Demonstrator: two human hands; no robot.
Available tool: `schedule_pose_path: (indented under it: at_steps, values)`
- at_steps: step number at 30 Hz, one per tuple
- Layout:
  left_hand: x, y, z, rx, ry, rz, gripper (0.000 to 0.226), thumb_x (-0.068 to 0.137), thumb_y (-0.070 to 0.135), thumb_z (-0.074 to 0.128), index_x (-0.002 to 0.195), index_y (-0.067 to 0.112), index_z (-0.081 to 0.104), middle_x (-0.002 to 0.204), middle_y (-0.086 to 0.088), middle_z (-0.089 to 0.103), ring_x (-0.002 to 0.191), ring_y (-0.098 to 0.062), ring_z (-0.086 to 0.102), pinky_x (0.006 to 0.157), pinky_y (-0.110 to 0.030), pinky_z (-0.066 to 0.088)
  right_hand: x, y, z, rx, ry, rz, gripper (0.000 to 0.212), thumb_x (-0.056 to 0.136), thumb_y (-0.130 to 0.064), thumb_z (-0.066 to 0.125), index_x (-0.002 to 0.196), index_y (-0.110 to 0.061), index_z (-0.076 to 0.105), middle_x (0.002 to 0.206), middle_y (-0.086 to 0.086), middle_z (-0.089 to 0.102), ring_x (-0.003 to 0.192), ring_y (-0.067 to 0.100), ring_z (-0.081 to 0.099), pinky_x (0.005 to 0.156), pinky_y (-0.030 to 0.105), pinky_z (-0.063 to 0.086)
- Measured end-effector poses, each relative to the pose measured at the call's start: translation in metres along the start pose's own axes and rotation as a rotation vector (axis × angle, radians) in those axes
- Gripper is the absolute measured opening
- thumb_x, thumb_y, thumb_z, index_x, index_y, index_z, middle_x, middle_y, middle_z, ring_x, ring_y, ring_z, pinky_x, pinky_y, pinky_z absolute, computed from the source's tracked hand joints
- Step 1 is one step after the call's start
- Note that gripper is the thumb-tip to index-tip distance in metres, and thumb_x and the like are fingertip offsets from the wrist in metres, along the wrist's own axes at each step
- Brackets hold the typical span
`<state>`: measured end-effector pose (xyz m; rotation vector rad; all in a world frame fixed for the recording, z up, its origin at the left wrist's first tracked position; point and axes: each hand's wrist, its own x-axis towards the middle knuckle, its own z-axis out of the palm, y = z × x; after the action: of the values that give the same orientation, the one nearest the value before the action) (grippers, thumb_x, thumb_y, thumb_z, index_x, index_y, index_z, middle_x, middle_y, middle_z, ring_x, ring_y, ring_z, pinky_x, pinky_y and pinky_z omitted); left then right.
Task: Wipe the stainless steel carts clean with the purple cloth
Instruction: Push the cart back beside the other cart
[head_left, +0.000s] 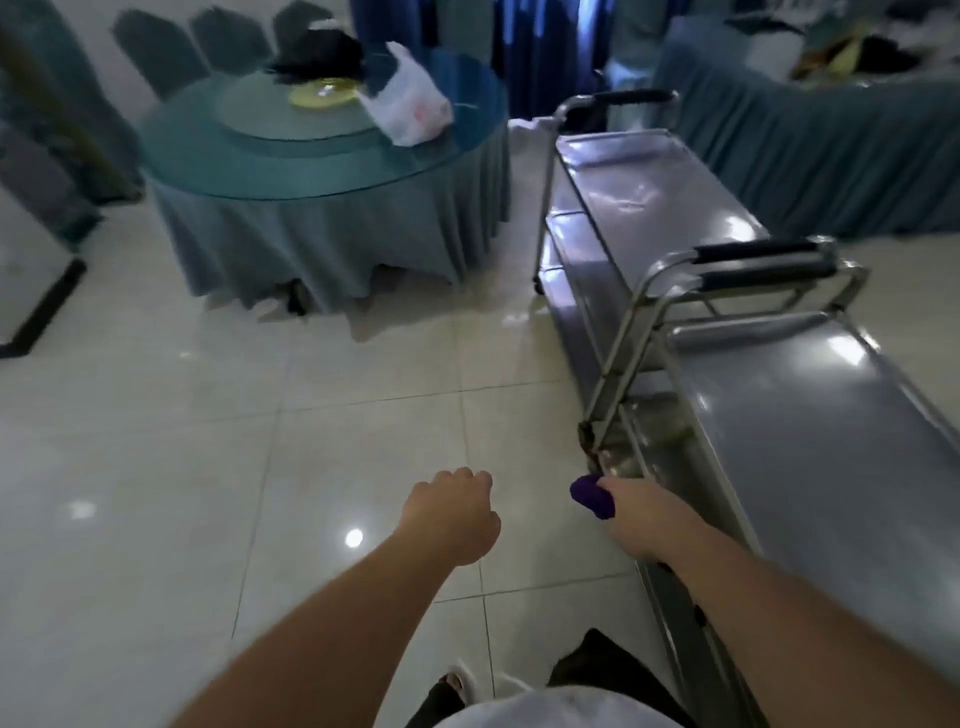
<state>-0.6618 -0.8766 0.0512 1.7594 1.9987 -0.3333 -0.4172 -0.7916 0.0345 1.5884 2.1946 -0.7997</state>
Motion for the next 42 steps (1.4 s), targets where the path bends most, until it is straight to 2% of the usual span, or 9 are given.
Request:
schedule_pose_path:
  at_steps: [6, 12, 18, 23, 26, 32, 35, 38, 42]
  values:
    - [0.084, 0.025, -0.033, 0.083, -0.025, 0.215, 0.048, 0.104, 0.039, 0.044, 0.148, 0.023, 0.048, 0.142, -0.002, 0.056, 0.128, -0.027, 0.054, 0.103, -0.044, 0.043, 0.02, 0.025, -0.011, 0.184, 0.061, 0.161, 0.014, 0.103, -0.031, 0.049, 0.109, -0.024, 0.059, 0.101, -0.001, 0.067, 0.091, 0.016, 0.065, 0.092, 0.038, 0.056]
    - [0.157, 0.061, -0.081, 0.171, -0.015, 0.285, 0.046, 0.103, 0.039, 0.044, 0.146, 0.024, 0.05, 0.138, -0.001, 0.059, 0.125, -0.027, 0.056, 0.102, -0.043, 0.044, 0.073, 0.06, -0.051, 0.234, 0.078, 0.225, 0.019, 0.095, -0.011, 0.057, 0.111, -0.02, 0.061, 0.1, 0.001, 0.067, 0.092, 0.017, 0.066, 0.091, 0.038, 0.057]
    - [0.217, 0.082, -0.127, 0.234, 0.002, 0.336, 0.048, 0.105, 0.038, 0.043, 0.151, 0.026, 0.047, 0.141, 0.0, 0.058, 0.128, -0.025, 0.056, 0.101, -0.041, 0.044, 0.117, 0.085, -0.086, 0.302, 0.079, 0.221, 0.029, 0.095, -0.009, 0.056, 0.123, -0.016, 0.06, 0.112, 0.005, 0.065, 0.101, 0.019, 0.064, 0.093, 0.035, 0.055]
    - [0.269, 0.099, -0.145, 0.336, -0.036, 0.469, 0.045, 0.105, 0.039, 0.041, 0.147, 0.026, 0.05, 0.139, 0.001, 0.058, 0.125, -0.024, 0.056, 0.101, -0.041, 0.044, 0.132, 0.099, -0.085, 0.399, 0.116, 0.302, 0.02, 0.096, -0.012, 0.053, 0.114, -0.013, 0.061, 0.107, 0.004, 0.066, 0.093, 0.018, 0.062, 0.073, 0.026, 0.047]
    - [0.306, 0.104, -0.155, 0.392, -0.052, 0.566, 0.043, 0.104, 0.04, 0.042, 0.144, 0.026, 0.052, 0.137, 0.001, 0.059, 0.124, -0.024, 0.056, 0.099, -0.04, 0.044, 0.141, 0.101, -0.079, 0.471, 0.128, 0.414, 0.025, 0.095, -0.015, 0.053, 0.118, -0.019, 0.06, 0.109, 0.001, 0.066, 0.093, 0.016, 0.061, 0.078, 0.029, 0.049]
    - [0.394, 0.099, -0.169, 0.439, -0.133, 0.759, 0.046, 0.104, 0.039, 0.043, 0.147, 0.028, 0.052, 0.143, 0.001, 0.059, 0.128, -0.024, 0.057, 0.104, -0.04, 0.048, 0.165, 0.087, -0.065, 0.681, 0.181, 0.676, 0.023, 0.105, -0.03, 0.052, 0.125, -0.022, 0.06, 0.112, 0.001, 0.068, 0.092, 0.016, 0.061, 0.082, 0.03, 0.051]
    - [0.43, 0.088, -0.168, 0.448, -0.183, 0.843, 0.047, 0.104, 0.04, 0.044, 0.149, 0.031, 0.051, 0.147, 0.004, 0.057, 0.13, -0.023, 0.056, 0.106, -0.039, 0.047, 0.175, 0.064, -0.058, 0.765, 0.232, 0.814, 0.018, 0.106, -0.034, 0.047, 0.11, -0.022, 0.06, 0.093, -0.001, 0.066, 0.079, 0.014, 0.062, 0.064, 0.028, 0.046]
    - [0.456, 0.081, -0.164, 0.486, -0.214, 0.876, 0.047, 0.104, 0.039, 0.045, 0.149, 0.03, 0.051, 0.146, 0.003, 0.058, 0.129, -0.024, 0.057, 0.105, -0.039, 0.047, 0.185, 0.04, -0.05, 0.798, 0.233, 0.892, 0.017, 0.105, -0.031, 0.047, 0.111, -0.023, 0.06, 0.09, -0.002, 0.061, 0.073, 0.01, 0.055, 0.055, 0.024, 0.036]
    - [0.476, 0.086, -0.152, 0.534, -0.21, 0.89, 0.043, 0.103, 0.039, 0.047, 0.144, 0.029, 0.054, 0.141, 0.0, 0.062, 0.123, -0.026, 0.061, 0.101, -0.04, 0.05, 0.202, 0.021, -0.041, 0.841, 0.227, 0.922, 0.019, 0.101, -0.024, 0.05, 0.116, -0.023, 0.061, 0.101, 0.0, 0.067, 0.082, 0.017, 0.058, 0.071, 0.028, 0.043]
